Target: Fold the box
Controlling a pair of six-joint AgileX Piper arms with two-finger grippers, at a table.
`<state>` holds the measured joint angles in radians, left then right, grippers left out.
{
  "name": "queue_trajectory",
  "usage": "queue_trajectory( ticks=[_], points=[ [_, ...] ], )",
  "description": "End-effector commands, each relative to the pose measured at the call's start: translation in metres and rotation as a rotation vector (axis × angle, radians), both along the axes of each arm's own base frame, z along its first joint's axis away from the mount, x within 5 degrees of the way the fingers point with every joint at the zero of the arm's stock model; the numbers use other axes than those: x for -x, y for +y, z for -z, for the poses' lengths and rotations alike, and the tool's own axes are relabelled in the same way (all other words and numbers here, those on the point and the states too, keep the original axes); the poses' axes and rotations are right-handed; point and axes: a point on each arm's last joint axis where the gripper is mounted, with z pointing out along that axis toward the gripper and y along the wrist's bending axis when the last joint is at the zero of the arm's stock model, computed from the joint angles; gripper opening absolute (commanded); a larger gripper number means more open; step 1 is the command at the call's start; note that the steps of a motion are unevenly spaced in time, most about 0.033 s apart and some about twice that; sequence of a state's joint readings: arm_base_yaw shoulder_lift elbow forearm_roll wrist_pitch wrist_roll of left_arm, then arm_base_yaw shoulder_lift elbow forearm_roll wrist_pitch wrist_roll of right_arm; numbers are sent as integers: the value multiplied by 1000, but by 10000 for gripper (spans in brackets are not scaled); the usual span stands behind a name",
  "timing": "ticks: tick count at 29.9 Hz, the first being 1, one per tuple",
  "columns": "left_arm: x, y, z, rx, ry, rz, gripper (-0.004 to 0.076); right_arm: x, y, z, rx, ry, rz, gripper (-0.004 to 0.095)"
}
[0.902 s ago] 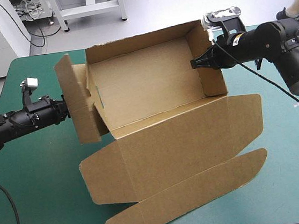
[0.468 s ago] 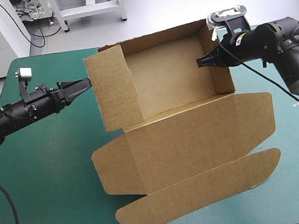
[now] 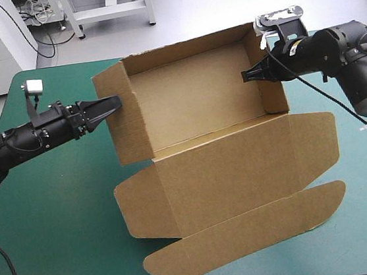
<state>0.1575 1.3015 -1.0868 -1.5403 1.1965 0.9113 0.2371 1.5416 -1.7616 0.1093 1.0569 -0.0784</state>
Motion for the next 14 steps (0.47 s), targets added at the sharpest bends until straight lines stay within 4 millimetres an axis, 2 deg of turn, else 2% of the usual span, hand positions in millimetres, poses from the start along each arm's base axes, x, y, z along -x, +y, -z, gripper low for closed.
queue_trajectory(
  ticks=[1,4,11,14],
  points=[
    [18,-20,-24,73,-69,140,637,10,-3,-26,-58,-122,13,-20],
    [20,-27,-25,88,-70,170,637,11,-3,-26,-59,-118,11,-20],
    [20,-28,-25,90,-70,164,637,11,-2,-25,-64,-109,12,-19],
    [20,-31,-24,33,-67,164,637,10,-2,-27,-70,-130,14,-17]
  ],
)
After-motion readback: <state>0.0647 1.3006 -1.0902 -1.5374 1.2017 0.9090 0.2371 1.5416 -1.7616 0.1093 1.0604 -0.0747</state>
